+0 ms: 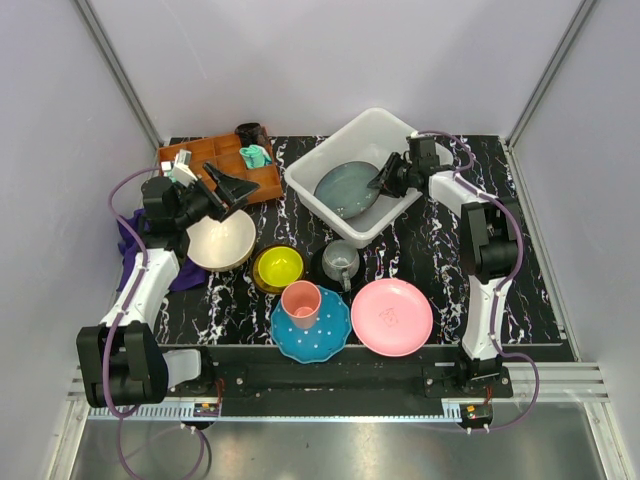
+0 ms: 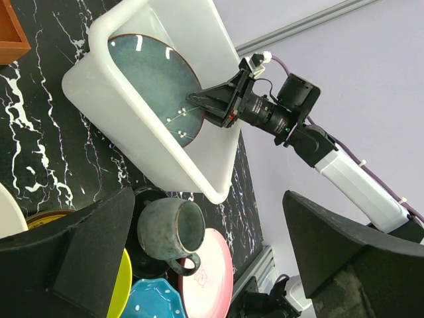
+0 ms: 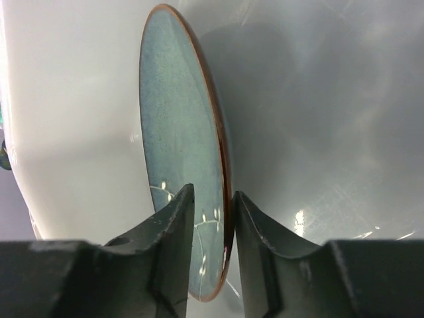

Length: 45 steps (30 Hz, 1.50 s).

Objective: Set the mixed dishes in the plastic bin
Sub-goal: Place the plate in the plastic bin.

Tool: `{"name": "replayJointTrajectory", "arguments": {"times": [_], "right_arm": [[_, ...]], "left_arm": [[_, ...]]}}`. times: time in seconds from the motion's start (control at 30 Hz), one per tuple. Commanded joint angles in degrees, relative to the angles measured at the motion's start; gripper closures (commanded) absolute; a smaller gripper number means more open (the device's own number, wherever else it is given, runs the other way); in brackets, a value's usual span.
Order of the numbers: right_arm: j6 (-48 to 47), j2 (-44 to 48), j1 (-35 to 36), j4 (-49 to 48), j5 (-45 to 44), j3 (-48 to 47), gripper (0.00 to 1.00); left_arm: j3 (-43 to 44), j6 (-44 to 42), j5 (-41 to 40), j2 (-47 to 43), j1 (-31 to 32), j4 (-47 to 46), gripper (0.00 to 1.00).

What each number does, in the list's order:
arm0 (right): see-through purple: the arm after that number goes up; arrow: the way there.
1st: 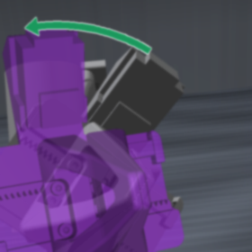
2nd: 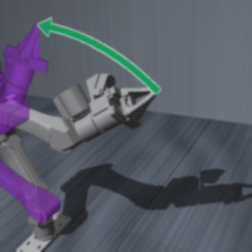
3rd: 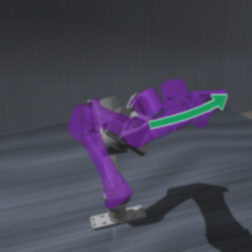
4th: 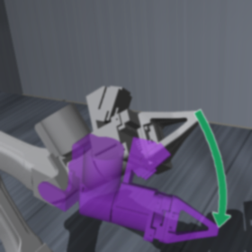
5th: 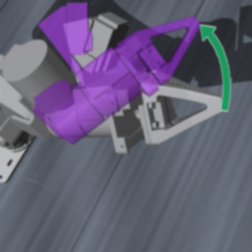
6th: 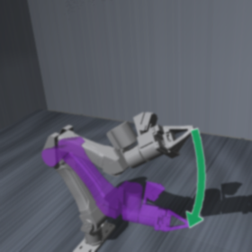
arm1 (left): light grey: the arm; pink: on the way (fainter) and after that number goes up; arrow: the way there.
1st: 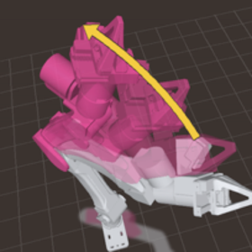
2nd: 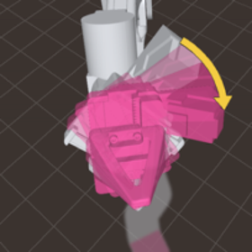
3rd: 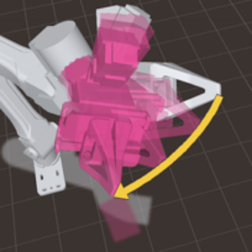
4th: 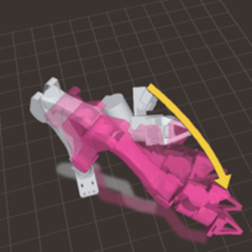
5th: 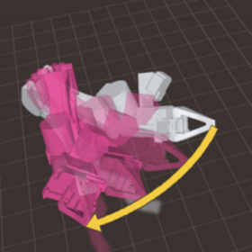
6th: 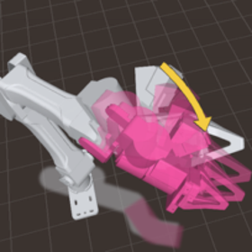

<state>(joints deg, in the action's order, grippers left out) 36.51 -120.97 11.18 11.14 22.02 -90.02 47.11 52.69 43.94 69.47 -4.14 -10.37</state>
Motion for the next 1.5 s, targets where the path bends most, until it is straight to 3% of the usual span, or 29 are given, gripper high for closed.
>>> {"name": "replayJointTrajectory", "arguments": {"times": [0.0,0.2,0.73,0.9,1.1,1.47], "right_arm": [[0.3,0.6,-0.4,-1.9,1.4,-4.2,0.54],[-0.1,-0.8,-0.4,0.0,1.4,-5.6,0.37],[-1.2,-8.0,-0.4,3.5,3.0,-10.4,0.31],[-2.1,-8.6,-0.4,4.3,1.5,-11.1,0.25],[-4.5,-9.0,-0.4,6.8,-2.5,-12.7,0.16],[-7.2,-8.4,-0.4,8.2,-13.8,-15.3,0.12]], "left_arm": [[-0.8,-0.5,1.7,-1.4,-0.4,-2.6,0.03],[-1.0,-0.6,1.8,-1.0,-0.4,-2.6,0.03],[-1.7,-0.7,2.5,0.4,-1.0,-3.3,0.03],[-1.7,-0.7,2.6,0.9,-1.0,-3.7,0.03],[-2.1,-0.7,2.7,0.9,-1.0,-4.0,0.03],[-2.1,-0.6,2.8,1.3,-1.0,-3.9,0.03]]}}
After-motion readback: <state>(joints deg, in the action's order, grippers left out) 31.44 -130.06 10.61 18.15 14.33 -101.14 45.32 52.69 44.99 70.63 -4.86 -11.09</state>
